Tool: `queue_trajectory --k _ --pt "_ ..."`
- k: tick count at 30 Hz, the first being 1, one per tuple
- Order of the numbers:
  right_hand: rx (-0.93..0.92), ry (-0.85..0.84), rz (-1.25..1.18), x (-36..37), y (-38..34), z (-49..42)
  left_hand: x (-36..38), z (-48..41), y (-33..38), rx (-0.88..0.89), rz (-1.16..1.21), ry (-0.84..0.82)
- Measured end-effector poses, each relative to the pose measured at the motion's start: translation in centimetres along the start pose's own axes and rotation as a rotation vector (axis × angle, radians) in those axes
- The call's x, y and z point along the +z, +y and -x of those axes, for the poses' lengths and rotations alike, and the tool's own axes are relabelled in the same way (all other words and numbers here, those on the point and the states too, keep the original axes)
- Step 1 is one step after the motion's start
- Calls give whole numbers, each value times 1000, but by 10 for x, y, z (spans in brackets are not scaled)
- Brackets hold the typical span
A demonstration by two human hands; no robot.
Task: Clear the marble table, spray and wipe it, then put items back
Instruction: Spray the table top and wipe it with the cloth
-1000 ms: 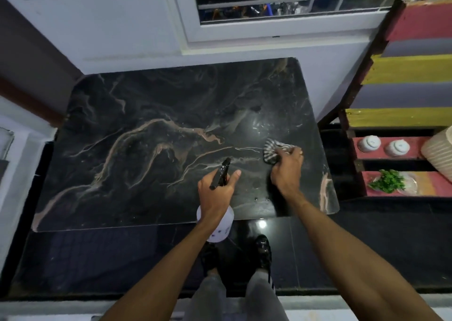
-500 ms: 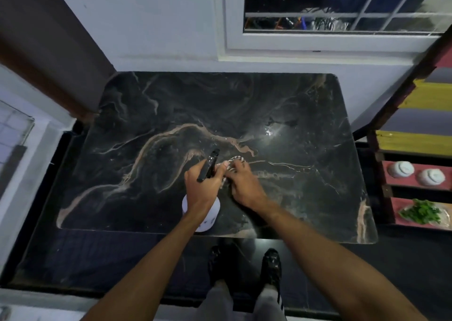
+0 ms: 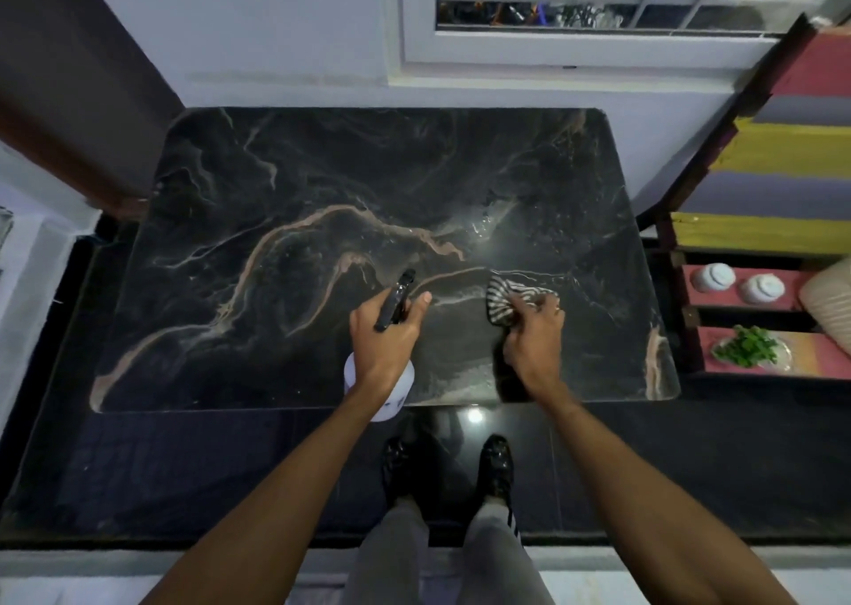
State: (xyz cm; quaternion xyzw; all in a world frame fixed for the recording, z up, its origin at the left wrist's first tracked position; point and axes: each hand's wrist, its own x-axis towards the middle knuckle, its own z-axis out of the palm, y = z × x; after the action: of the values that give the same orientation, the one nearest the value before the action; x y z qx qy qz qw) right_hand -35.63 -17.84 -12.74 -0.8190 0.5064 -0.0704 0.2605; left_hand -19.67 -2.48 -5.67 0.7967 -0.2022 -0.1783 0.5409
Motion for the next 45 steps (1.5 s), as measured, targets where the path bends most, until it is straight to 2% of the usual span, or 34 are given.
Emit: queue_trajectory --k 2,6,7,8,11,12,13,16,17,18,21,22,26,27,30,31,34,35,38,40,45 --pt "-8 1 3 -9 6 14 18 13 5 9 5 -37" --pt "-368 -173 69 0 7 51 57 29 17 44 -58 -111" --pt "-365 -163 60 -11 20 48 67 32 20 39 -56 -129" --pt "-282 -118 26 -24 38 42 75 35 22 39 -57 -142" --pt "128 122 -54 -68 105 20 102 46 30 67 -73 -160" --pt "198 153 -49 -75 114 18 111 49 33 73 -74 -159" --pt "187 148 -42 -74 111 19 119 51 35 70 -73 -163" --pt "-107 -29 -23 -62 107 34 149 58 45 66 -75 -180" --pt "-191 -57 -8 -64 115 33 159 58 49 70 -79 -191" --pt "-195 -34 -12 -72 127 25 168 59 52 75 -82 -206" --pt "199 131 -155 -100 162 -15 191 58 60 83 -75 -220" --pt "220 130 -148 -103 164 -23 198 57 63 87 -77 -223" --pt "-153 -14 -32 -103 167 -21 218 50 71 64 -70 -238" --pt "-149 -3 -47 -105 173 -23 222 48 71 56 -76 -242" --pt "100 104 -125 -109 178 -49 233 38 72 2 -99 -202" --pt "90 98 -122 -109 169 -59 234 32 74 -11 -102 -183" --pt "-188 -12 -56 -106 151 -78 230 15 80 -14 -110 -137" --pt "-203 -14 -59 -106 149 -88 226 7 79 -32 -107 -134" --pt "28 86 -147 -108 141 -120 210 -17 77 -111 -97 -102" --pt "123 117 -167 -103 122 -135 195 -35 73 -104 -123 -63" --pt "111 163 -190 -68 60 -158 149 -81 61 -47 -113 -3"
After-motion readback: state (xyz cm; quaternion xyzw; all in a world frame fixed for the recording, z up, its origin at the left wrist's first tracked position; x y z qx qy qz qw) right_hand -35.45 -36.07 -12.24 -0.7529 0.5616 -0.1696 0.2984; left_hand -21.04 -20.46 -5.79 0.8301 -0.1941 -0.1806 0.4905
